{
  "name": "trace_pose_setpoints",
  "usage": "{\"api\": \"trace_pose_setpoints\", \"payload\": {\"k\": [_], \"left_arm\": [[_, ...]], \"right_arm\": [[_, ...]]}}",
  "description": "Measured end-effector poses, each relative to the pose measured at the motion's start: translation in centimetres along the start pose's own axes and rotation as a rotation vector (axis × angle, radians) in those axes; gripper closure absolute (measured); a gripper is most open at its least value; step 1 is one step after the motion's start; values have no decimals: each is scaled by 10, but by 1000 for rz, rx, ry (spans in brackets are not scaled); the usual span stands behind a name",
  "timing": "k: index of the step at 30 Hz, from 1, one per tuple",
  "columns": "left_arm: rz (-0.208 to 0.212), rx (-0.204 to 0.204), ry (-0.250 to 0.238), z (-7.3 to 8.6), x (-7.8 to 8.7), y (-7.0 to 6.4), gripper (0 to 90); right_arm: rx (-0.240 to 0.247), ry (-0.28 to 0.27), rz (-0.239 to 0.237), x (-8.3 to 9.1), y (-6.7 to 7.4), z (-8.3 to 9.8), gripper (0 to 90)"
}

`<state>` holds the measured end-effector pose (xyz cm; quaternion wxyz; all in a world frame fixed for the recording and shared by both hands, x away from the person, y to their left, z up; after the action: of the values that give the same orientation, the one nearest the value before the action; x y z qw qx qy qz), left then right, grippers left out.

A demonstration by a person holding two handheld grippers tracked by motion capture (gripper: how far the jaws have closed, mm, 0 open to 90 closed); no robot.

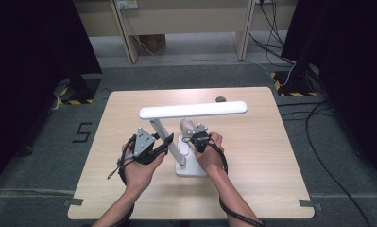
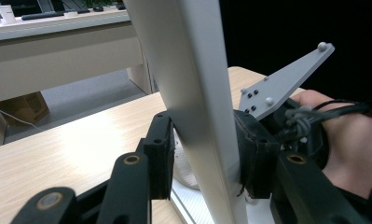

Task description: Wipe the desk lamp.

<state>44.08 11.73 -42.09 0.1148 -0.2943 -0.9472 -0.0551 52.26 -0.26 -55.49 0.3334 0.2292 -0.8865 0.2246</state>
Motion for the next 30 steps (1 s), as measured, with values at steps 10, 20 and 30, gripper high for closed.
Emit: {"api": "trace_pose_setpoints", "payload": {"k": [10, 20, 30], "left_arm": [[-3, 2, -1, 0, 0, 0, 612], [-2, 4, -2, 0, 0, 0, 613], [-1, 4, -2, 0, 0, 0, 612]], "right_arm": [[-21, 23, 41, 2, -21, 17, 863], [-26, 43, 72, 5, -36, 28, 863], [-63, 30, 140, 14, -55, 20, 863]]}}
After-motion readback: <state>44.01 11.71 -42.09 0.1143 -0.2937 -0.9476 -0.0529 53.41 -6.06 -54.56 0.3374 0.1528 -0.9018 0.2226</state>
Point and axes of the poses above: each handheld gripper's, and its own axes: x roughly backward along the jaws, z roughly out of its underside, y roughly to its left, the point moved 10 cm from there along -x, roughly forward along the jaws, and after that the axes turned 2 degrees about z, right-handed, at the moved point
